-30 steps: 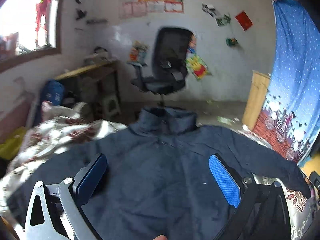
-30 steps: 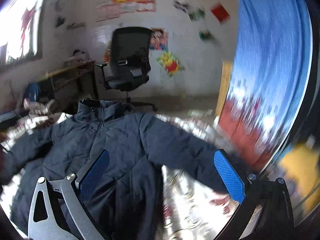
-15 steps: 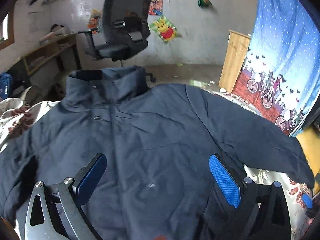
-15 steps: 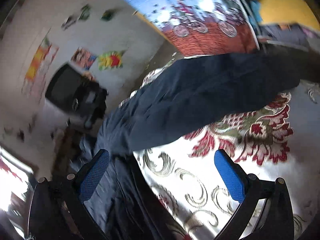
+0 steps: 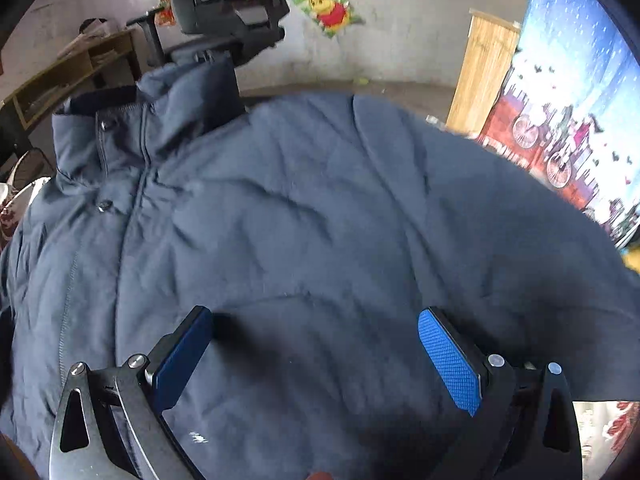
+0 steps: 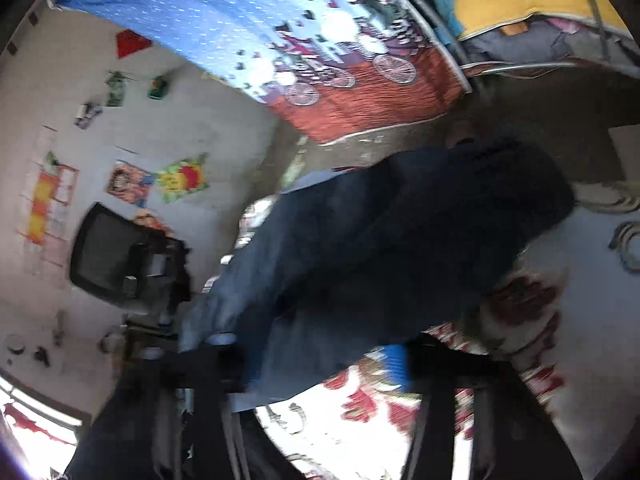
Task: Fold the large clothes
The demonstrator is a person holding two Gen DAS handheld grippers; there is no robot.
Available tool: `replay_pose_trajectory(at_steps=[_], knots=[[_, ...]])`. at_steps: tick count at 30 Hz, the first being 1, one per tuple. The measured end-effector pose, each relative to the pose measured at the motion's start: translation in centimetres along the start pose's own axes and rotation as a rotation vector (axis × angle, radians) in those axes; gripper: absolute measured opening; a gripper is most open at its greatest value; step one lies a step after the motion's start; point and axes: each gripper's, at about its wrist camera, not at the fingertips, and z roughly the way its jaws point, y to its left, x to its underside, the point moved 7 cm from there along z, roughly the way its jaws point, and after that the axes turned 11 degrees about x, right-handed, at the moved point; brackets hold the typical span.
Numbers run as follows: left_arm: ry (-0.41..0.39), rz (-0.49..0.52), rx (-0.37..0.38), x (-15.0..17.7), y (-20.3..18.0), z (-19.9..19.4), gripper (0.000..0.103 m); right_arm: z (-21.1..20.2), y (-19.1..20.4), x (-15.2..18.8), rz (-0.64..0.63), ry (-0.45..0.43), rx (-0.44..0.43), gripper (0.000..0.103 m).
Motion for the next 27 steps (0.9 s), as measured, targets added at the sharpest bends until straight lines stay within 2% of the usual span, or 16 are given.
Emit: replay_pose_trajectory(at_steps=[3,6,8,10,11,13,16,19,23,27], knots=[[0.016,0.021,-0.025,0.3,-0.3,0.7,0.103,0.0,0.7,-1.5,-0.053,-0.034,0.022,0.017],[0.025,0.015,-0.002,0.2,-0.1,0.5,0.103,-1.6,3.2,-3.1,-0.156,-0.119,0.027,0.011],[0.023,-0.011,0.023,0.2,0.5,-0.4,0.103,-3.5,5.9,-4.3,-0.248,-0.207,0.015,0.01],[0.008,-0.043,0.036,0.3,1.6,-1.9,0.103,-6.3,10.1,-5.0,-0.37,-0.327,-0.02,0.01],[-0.001,-0.054,0.036,0.2,2.3,-2.6,0.103,-7.3,11.3,-5.1,-0.408,-0.364,-0.035,0.01],[-0.032,-0.084,0.021,0.0,4.4,-4.8,0.103,-9.9,16.2,-4.4,-0.539,-0.472,-0.092,0.01],[-0.092,-0.141,-0.016,-0.4,8.2,-8.7,0.103,-12.6,23.6,-1.1,-0.742,-0.576,-0.198,0.01],[-0.152,-0.21,-0.066,-0.6,12.7,-12.9,0.103,-13.9,29.3,3.4,-0.902,-0.599,-0.295,0.01],[-0.21,-0.272,-0.137,0.1,19.2,-18.2,0.103,-13.9,35.5,11.4,-1.106,-0.539,-0.412,0.01],[-0.236,-0.317,-0.21,2.3,25.2,-22.9,0.103,-12.5,38.4,19.8,-1.307,-0.442,-0.468,0.01]])
